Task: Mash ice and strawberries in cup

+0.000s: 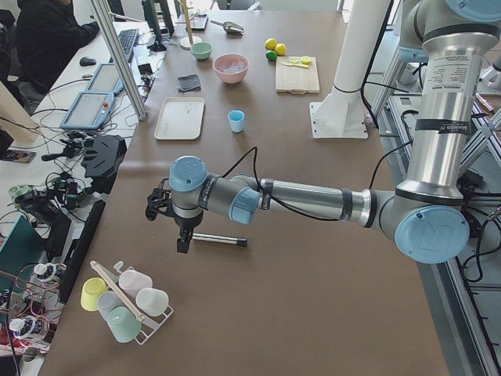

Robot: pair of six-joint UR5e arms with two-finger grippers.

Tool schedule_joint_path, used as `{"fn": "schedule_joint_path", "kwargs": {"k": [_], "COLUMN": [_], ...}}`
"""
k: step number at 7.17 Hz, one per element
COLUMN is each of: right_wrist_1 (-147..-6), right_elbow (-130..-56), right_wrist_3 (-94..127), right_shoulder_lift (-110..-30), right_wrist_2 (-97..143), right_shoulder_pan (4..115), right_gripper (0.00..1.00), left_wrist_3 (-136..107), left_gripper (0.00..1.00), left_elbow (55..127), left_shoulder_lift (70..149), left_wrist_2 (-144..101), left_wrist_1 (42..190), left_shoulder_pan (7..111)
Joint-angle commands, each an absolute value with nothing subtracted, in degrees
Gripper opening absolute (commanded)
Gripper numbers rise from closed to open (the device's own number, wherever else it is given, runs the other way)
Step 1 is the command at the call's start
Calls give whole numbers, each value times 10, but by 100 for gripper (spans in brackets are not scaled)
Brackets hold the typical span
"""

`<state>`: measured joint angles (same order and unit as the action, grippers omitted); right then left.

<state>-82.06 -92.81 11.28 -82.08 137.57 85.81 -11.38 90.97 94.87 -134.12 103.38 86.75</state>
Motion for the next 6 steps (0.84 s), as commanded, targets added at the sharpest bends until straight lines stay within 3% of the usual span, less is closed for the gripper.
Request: {"fn": "schedule_joint_path", "kwargs": {"k": [1, 6], "right_wrist_1": [-879, -882], "right_elbow": [-953, -971], "right_wrist_3": [113, 113], "right_shoulder_lift": [-798, -788], "right_wrist_2": [1375, 1375], "right_shoulder_pan": [858, 853], "right_gripper": [99, 99], "left_wrist_3": [-115, -112], "left_gripper": [98, 98], "left_elbow": [910, 905], "left_shoulder_lift": [952, 954], "left_wrist_2": [-1340, -1317], "left_wrist_1": [1033, 1055], "left_shoulder_pan": [867, 866]}}
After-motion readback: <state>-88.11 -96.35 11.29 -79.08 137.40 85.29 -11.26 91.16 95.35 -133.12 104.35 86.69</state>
